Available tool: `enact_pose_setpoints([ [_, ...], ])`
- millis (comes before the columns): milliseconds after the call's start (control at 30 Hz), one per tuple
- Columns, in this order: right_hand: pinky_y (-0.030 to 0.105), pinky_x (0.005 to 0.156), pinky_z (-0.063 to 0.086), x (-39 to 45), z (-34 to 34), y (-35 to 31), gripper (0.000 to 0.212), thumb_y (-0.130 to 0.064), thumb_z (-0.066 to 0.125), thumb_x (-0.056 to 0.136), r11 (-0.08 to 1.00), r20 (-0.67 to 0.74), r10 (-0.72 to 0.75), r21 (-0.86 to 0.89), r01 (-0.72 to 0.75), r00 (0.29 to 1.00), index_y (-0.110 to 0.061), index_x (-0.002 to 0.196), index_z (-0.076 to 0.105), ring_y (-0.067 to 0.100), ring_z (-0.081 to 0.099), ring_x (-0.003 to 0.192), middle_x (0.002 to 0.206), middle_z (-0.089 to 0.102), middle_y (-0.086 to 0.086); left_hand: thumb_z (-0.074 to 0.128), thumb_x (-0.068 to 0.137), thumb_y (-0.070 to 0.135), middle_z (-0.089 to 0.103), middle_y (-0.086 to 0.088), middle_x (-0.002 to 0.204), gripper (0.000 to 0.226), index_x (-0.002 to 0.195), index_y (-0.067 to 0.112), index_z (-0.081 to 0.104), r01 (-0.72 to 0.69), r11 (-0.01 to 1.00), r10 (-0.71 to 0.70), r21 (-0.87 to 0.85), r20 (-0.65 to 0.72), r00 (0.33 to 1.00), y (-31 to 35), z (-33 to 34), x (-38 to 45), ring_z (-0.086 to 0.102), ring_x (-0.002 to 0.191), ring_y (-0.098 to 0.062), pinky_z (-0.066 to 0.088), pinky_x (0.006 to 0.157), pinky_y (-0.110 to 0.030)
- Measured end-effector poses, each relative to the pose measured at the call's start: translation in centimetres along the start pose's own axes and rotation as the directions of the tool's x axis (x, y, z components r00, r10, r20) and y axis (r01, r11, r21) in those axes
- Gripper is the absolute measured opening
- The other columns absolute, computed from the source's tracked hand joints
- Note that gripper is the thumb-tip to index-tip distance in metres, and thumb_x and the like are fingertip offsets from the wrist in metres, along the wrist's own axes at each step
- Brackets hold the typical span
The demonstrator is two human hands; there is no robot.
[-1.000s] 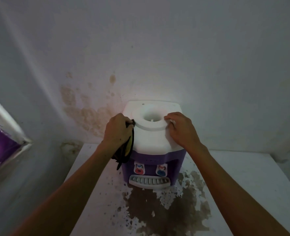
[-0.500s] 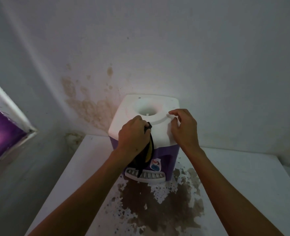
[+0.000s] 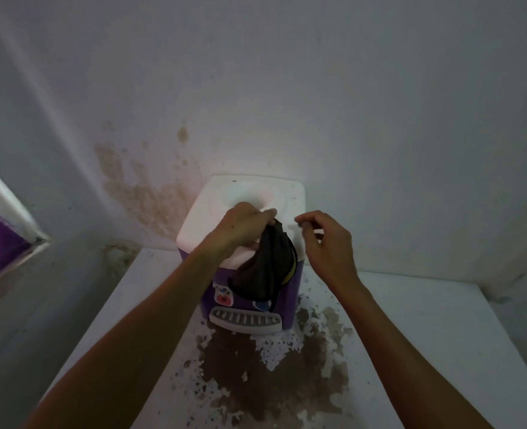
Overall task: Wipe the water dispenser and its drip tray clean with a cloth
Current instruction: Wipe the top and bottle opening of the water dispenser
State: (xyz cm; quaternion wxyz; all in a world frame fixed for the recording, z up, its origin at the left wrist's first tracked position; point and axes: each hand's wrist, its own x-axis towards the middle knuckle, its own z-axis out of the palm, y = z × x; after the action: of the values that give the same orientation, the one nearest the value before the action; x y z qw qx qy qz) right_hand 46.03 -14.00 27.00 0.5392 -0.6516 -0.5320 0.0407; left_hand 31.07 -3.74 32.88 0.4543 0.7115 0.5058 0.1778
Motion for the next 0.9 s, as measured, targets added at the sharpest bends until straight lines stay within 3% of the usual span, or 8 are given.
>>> enact_pose_setpoints([
  [100,0.026,0.077,0.056,-0.6,1.3,-1.7,0.02,-0.036,0.062,0.098,1.0,0.146,0.015,-0.014,-0.013,0.989,-0.019,0.105,0.071,0.004,0.064,0.09,0.1,0.069,-0.008,0.048,0.105,0.037,0.076,-0.013,0.1,0.041,0.104,0.006,0.075,0.114,0.973,-0.086,-0.201,0.142,0.986,0.3,-1.1,-0.4,0.072,0.091,-0.023,0.063,0.079,-0.035],
  [233,0.028,0.086,0.052,-1.2,3.0,-3.3,0.052,-0.059,0.068,0.086,0.958,0.228,0.081,-0.286,-0.012,0.97,-0.022,0.123,0.065,0.01,0.059,0.103,0.118,0.062,-0.007,0.047,0.106,0.034,0.077,-0.015,0.099,0.039,0.108,0.004,0.072,0.137,0.945,-0.088,-0.296,0.174,0.981,-0.3,-2.8,-0.4,0.076,0.087,-0.026,0.062,0.076,-0.036],
  [333,0.029,0.085,0.05,-1.5,4.0,-4.2,0.048,-0.047,0.07,0.089,0.914,0.172,0.102,-0.406,-0.023,0.98,-0.019,0.127,0.062,0.015,0.056,0.111,0.123,0.059,-0.004,0.057,0.101,0.021,0.078,-0.01,0.096,0.023,0.103,0.008,0.076,-0.154,0.988,0.152,-0.027,-0.069,0.986,-1.9,-4.3,0.7,0.076,0.083,-0.021,0.062,0.083,-0.04],
  [367,0.03,0.083,0.051,-1.5,4.6,-4.5,0.041,-0.04,0.067,0.091,0.9,0.138,0.099,-0.435,-0.029,0.985,-0.017,0.125,0.063,0.017,0.055,0.11,0.12,0.06,-0.002,0.06,0.099,0.018,0.078,-0.005,0.099,0.019,0.103,0.011,0.078,-0.28,0.939,0.312,0.201,-0.148,0.939,-2.5,-5.1,1.3,0.074,0.085,-0.017,0.06,0.088,-0.038],
  [433,0.03,0.078,0.05,-1.2,5.4,-4.9,0.026,-0.026,0.061,0.094,0.873,0.102,0.106,-0.487,-0.044,0.989,-0.014,0.115,0.065,0.019,0.055,0.104,0.111,0.062,0.001,0.065,0.095,0.014,0.075,0.0,0.111,0.019,0.109,0.016,0.078,-0.405,0.782,0.503,0.473,-0.096,0.859,-3.4,-5.8,1.9,0.066,0.095,-0.013,0.05,0.096,-0.03],
  [533,0.029,0.077,0.047,-0.6,6.3,-5.1,0.019,-0.015,0.058,0.092,0.871,0.103,0.108,-0.49,-0.044,0.989,-0.011,0.107,0.069,0.02,0.056,0.097,0.104,0.064,0.003,0.069,0.092,0.015,0.071,0.0,0.122,0.027,0.119,0.017,0.075,-0.467,0.726,0.509,0.504,0.062,0.859,-4.8,-6.3,2.8,0.063,0.112,-0.018,0.041,0.1,-0.026],
  [733,0.03,0.089,0.049,-0.8,6.6,-5.8,0.028,-0.02,0.064,0.095,0.907,0.286,-0.025,-0.396,0.143,0.958,-0.017,0.122,0.071,0.02,0.061,0.104,0.112,0.071,0.0,0.074,0.089,0.02,0.072,0.005,0.119,0.029,0.118,0.024,0.076,-0.533,0.684,0.554,0.498,0.119,0.824,-5.5,-7.1,4.5,0.063,0.112,-0.015,0.037,0.091,-0.019],
  [900,0.031,0.082,0.051,-0.3,6.7,-5.9,0.026,-0.025,0.061,0.096,0.858,0.221,0.02,-0.504,0.096,0.975,-0.023,0.119,0.073,0.016,0.062,0.104,0.113,0.071,-0.004,0.072,0.09,0.031,0.07,0.006,0.121,0.031,0.121,0.023,0.074,-0.553,0.643,0.573,0.53,0.145,0.806,-5.4,-7.2,4.6,0.063,0.114,-0.017,0.043,0.094,-0.027],
])
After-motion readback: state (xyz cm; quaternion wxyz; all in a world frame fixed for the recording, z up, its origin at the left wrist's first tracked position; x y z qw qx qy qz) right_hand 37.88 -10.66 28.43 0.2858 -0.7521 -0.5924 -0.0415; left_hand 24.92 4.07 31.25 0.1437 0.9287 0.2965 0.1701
